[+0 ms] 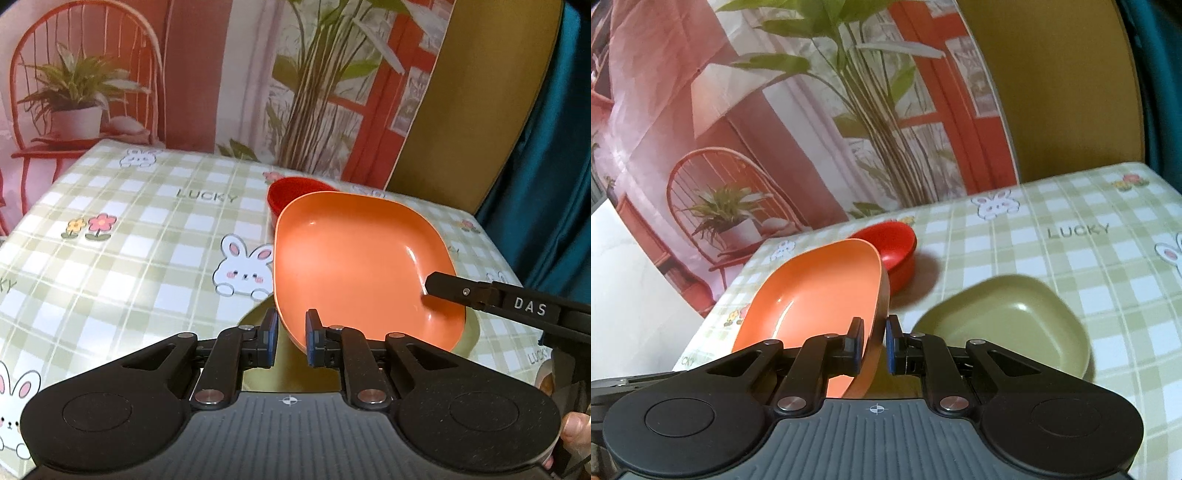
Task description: Organize plates and bowls
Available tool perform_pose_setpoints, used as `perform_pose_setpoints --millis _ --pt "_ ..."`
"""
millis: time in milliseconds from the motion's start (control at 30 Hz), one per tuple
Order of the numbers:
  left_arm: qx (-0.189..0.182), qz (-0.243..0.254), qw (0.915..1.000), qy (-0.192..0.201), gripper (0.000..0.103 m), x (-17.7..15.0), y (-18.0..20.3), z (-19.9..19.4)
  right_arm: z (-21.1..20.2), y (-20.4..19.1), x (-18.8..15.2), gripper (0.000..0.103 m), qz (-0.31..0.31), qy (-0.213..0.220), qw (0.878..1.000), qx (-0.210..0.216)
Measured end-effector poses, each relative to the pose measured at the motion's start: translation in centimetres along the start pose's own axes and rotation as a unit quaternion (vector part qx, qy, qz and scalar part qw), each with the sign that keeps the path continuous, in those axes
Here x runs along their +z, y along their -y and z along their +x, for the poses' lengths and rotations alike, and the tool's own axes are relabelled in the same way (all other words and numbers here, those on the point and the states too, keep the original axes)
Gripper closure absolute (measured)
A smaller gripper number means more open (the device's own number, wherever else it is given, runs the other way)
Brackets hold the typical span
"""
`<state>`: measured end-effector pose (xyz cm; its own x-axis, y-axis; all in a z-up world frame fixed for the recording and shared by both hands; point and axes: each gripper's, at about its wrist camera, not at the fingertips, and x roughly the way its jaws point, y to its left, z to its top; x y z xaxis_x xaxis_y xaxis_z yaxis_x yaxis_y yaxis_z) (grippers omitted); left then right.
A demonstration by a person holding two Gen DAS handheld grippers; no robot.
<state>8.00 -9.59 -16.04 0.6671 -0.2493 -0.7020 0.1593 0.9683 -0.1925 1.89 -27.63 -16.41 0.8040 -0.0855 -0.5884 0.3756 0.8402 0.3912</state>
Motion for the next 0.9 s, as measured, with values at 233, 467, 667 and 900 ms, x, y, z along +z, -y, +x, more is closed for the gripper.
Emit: perform_pose_setpoints --millis 233,467,667,900 --pt "0.003 -0.008 0.9997 -0.023 0.087 -0.4 -1.1 0.8 0.3 -0.3 -2.1 0.087 -0.008 -0.033 0.999 0.002" --pt "-0.007 0.009 0.9992 -0.038 0.087 -0.3 -1.6 2.0 0.5 0.2 -3.5 0.085 0.0 -0.065 0.998 0.006" --pt "0.002 0.039 0.9983 -0.043 0.087 0.5 -1.9 3.0 0.9 -0.5 -4.1 0.083 -0.014 -0.084 0.996 0.014" --pt "0.01 0.054 0.9972 -0.051 0.087 1.1 -2.1 4.2 1.4 -0.9 -4.5 0.082 -0.02 -0.1 0.995 0.025"
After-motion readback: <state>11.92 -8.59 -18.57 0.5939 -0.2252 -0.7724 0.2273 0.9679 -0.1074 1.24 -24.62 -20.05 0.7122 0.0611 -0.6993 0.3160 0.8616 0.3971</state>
